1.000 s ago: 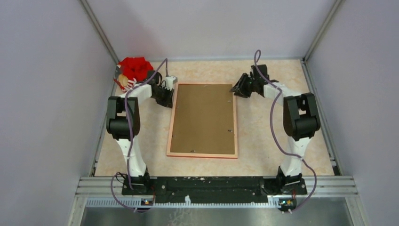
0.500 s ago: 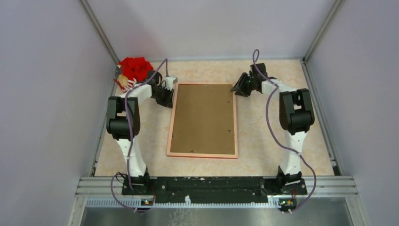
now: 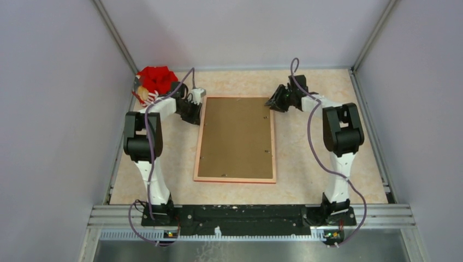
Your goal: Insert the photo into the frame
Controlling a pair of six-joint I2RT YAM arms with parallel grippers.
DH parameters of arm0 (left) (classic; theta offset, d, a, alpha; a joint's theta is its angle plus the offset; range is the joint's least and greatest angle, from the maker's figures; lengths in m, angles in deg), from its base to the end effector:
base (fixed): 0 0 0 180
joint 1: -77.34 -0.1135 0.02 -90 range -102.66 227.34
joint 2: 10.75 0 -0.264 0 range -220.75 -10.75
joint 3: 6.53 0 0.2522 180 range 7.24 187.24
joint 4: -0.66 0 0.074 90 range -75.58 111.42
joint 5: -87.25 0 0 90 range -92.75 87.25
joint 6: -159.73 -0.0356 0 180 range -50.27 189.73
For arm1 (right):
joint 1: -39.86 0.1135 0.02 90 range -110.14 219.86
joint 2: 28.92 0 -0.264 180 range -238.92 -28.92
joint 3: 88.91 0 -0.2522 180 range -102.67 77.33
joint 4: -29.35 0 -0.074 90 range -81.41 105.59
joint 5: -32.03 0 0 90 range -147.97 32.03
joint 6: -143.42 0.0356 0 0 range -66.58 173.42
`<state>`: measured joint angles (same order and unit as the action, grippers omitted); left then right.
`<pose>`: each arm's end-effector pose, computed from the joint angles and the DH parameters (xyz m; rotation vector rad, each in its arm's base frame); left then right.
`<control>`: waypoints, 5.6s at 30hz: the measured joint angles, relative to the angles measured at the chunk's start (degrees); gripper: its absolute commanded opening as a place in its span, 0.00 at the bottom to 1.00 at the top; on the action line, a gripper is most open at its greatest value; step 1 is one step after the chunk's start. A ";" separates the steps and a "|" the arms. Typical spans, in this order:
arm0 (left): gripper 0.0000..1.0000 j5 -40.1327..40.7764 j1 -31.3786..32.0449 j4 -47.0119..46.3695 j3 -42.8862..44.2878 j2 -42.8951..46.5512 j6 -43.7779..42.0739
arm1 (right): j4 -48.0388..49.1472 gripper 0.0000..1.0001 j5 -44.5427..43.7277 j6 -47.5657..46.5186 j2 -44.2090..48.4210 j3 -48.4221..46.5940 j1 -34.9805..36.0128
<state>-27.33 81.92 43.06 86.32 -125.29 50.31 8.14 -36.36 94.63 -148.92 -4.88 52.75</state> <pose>0.4080 -0.0475 0.1648 0.6682 2.5167 -0.4846 0.4433 0.1149 0.1634 0.4156 2.4400 0.8815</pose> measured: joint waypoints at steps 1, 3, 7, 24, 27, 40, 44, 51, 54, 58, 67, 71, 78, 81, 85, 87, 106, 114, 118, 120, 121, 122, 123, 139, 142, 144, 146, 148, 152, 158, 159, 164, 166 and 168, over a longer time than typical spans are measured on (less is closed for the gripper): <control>0.22 0.02 0.02 0.00 0.00 0.00 -0.02 | 0.87 0.37 -0.13 0.22 0.28 0.68 0.02; 0.22 0.07 0.04 0.00 0.00 0.00 0.00 | 2.01 0.38 -0.39 0.55 0.70 1.62 0.09; 0.22 0.17 0.09 0.00 0.00 0.00 0.00 | 1.64 0.45 -1.42 0.28 1.46 2.08 0.26; 0.25 -3.54 -1.79 3.72 -10.38 7.76 -6.29 | -9.33 0.58 2.69 -2.45 39.67 34.67 0.66; 0.25 -4.20 -1.44 5.99 -13.62 10.29 -8.22 | -10.86 0.58 4.09 -0.92 46.62 41.70 3.30; 0.24 -5.07 -0.79 8.59 -18.25 13.86 -12.24 | -10.82 0.57 5.97 4.42 52.76 51.52 8.20; 0.24 -5.11 -0.79 8.46 -18.56 14.10 -12.26 | -8.98 0.57 5.95 4.42 50.66 51.47 8.35; 0.24 -5.18 -0.79 8.48 -18.56 14.10 -12.20 | -6.71 0.56 5.90 4.44 47.10 51.45 8.57; 0.23 -5.20 -0.79 8.50 -18.56 14.10 -12.15 | -6.32 0.56 5.90 4.44 46.16 51.43 8.92; 0.23 -5.18 -0.79 8.52 -18.56 14.10 -12.07 | -6.27 0.55 5.64 4.37 45.97 51.32 9.14; 0.23 -5.18 -0.79 8.57 -18.56 14.10 -12.07 | -9.35 0.44 4.66 3.91 49.79 48.33 9.14; 0.23 -5.20 -0.79 8.59 -18.56 14.10 -12.04 | -9.16 0.43 5.35 4.57 50.29 48.46 9.51; 0.23 -5.22 -0.79 8.63 -18.56 14.10 -12.04 | -7.06 0.43 6.19 5.99 49.55 51.21 11.47; 0.23 -5.22 -0.79 8.68 -18.56 14.10 -12.02 | -6.95 0.43 6.08 5.99 48.89 52.24 11.63; 0.23 -5.22 -0.79 8.70 -18.56 14.10 -12.02 | -6.82 0.43 5.90 5.97 48.22 52.61 11.67; 0.23 -5.22 -0.79 8.70 -18.56 14.10 -12.02 | -6.60 0.43 5.90 5.97 47.74 52.68 11.69; 0.20 -3.52 0.11 7.74 -19.32 14.84 -12.02 | -4.35 0.42 6.27 7.43 45.18 51.89 13.64; 0.18 -1.42 0.24 6.88 -19.50 15.30 -12.13 | -4.24 0.41 5.57 8.79 42.62 50.14 16.48; 0.18 -1.07 0.46 6.56 -19.74 15.50 -12.26 | -5.05 0.41 5.03 8.92 41.83 49.46 16.70; 0.18 -0.83 0.55 6.49 -19.80 15.56 -12.28 | -6.10 0.41 4.63 8.85 41.09 48.61 17.00; 0.18 -0.68 0.57 6.38 -19.85 15.63 -12.31 | -6.73 0.41 4.35 8.79 40.72 48.06 17.20; 0.18 -0.48 0.59 6.29 -19.85 15.67 -12.28 | -7.61 0.42 3.82 8.63 40.28 47.32 17.57; 0.18 -0.28 0.66 6.23 -19.85 15.69 -12.33 | -8.74 0.42 3.02 8.39 39.82 46.31 18.25; 0.17 0.07 1.55 6.23 -19.69 15.72 -12.41 | -18.67 0.43 -14.97 3.45 39.58 38.97 29.29; 0.17 -0.96 1.77 6.67 -19.63 15.65 -12.15 | -17.42 0.42 -18.95 2.56 37.20 38.07 31.41; 0.17 -1.05 2.34 7.06 -19.61 15.65 -12.22 | -17.68 0.42 -21.29 2.05 35.34 36.28 32.59; 0.17 -1.49 2.71 7.56 -19.61 15.61 -12.24 | -17.64 0.42 -23.85 1.57 34.21 35.23 33.90; 0.17 -1.53 2.73 7.65 -19.61 15.61 -12.22 | -17.75 0.42 -25.49 1.29 34.25 35.15 34.75; 0.17 -2.47 2.89 8.48 -19.63 15.61 -12.07 | -19.87 0.42 -27.47 0.79 34.80 34.47 35.10; 0.17 -4.15 2.67 10.38 -19.61 15.61 -12.02 | -23.96 0.43 -26.58 0.02 38.86 27.43 35.06; 0.17 -4.61 2.45 10.75 -19.61 15.58 -12.02 | -23.63 0.42 -25.70 -0.24 39.56 25.20 35.04; 0.17 -7.67 1.27 12.72 -19.08 15.58 -11.98 | -17.07 0.34 -18.27 -1.64 40.33 20.35 34.95; 0.17 -9.22 1.03 13.42 -18.80 15.58 -11.98 | -14.03 0.30 -14.93 -1.60 38.95 20.35 34.95; 0.18 -10.93 0.98 14.12 -18.40 15.58 -11.91 | -9.84 0.25 -11.96 -1.42 36.02 20.35 35.06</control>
<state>-38.26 82.90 57.18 67.92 -109.71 38.39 -1.69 -48.32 93.21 -112.90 15.47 87.81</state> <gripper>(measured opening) 0.172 0.308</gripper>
